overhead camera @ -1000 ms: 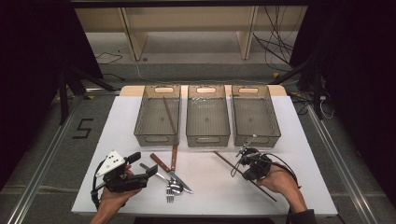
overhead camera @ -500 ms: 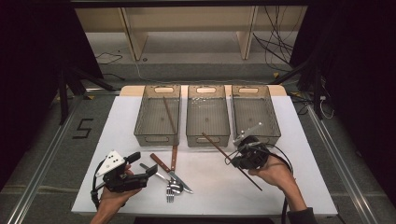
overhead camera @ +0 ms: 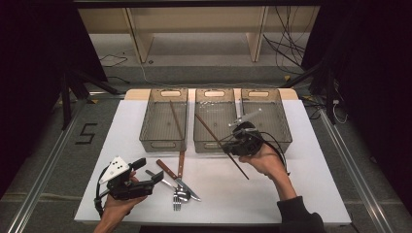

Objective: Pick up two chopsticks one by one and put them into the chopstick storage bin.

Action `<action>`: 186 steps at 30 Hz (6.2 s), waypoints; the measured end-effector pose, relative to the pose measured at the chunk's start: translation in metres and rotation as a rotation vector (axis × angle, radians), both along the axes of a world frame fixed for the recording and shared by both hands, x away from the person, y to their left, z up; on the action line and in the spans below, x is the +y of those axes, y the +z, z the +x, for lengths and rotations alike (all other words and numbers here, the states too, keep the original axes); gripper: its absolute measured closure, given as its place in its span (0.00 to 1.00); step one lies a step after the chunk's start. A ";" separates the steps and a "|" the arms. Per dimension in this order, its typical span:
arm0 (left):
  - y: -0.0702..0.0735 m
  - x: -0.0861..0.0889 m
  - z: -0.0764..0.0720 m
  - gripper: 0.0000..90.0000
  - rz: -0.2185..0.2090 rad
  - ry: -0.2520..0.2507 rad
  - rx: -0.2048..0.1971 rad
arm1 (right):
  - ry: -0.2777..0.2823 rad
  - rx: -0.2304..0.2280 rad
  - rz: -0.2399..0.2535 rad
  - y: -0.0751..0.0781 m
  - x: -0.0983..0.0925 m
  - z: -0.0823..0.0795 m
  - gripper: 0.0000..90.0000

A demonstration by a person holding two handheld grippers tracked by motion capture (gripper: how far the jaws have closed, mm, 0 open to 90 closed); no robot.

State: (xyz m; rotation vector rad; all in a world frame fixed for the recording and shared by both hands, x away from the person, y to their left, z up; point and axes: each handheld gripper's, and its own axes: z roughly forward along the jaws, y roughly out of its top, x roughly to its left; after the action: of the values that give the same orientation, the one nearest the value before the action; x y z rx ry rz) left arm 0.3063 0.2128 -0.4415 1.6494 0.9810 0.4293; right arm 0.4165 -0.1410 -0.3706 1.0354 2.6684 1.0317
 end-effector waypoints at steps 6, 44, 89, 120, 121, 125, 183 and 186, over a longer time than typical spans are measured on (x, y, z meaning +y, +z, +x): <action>0.000 0.000 0.000 0.16 -0.004 -0.001 0.002 | 0.002 -0.009 0.030 0.009 0.016 0.013 0.95; 0.000 0.001 0.000 0.16 -0.004 -0.006 0.002 | -0.096 0.020 0.213 0.024 0.078 0.081 0.95; 0.002 0.002 -0.001 0.16 -0.016 -0.018 0.001 | -0.205 0.034 0.226 0.013 0.158 0.136 0.95; 0.002 0.001 -0.001 0.16 -0.013 -0.022 -0.004 | -0.238 0.064 0.146 -0.017 0.172 0.139 0.91; 0.002 0.001 -0.001 0.16 -0.015 -0.022 -0.004 | -0.240 0.069 0.140 -0.018 0.172 0.140 0.85; 0.002 0.001 -0.001 0.16 -0.015 -0.021 -0.004 | -0.244 0.068 0.142 -0.017 0.170 0.139 0.80; -0.001 0.001 0.004 0.16 0.013 -0.013 0.021 | -0.222 -0.110 0.318 -0.012 -0.050 -0.022 0.31; -0.001 0.000 0.005 0.16 0.017 -0.012 0.022 | -0.232 -0.112 0.322 -0.020 -0.063 -0.031 0.31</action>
State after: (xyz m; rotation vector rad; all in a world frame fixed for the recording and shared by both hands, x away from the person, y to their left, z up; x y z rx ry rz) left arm 0.3116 0.2130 -0.4424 1.6776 0.9861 0.4130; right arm 0.3851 -0.2041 -0.3910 1.2633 2.2748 1.4479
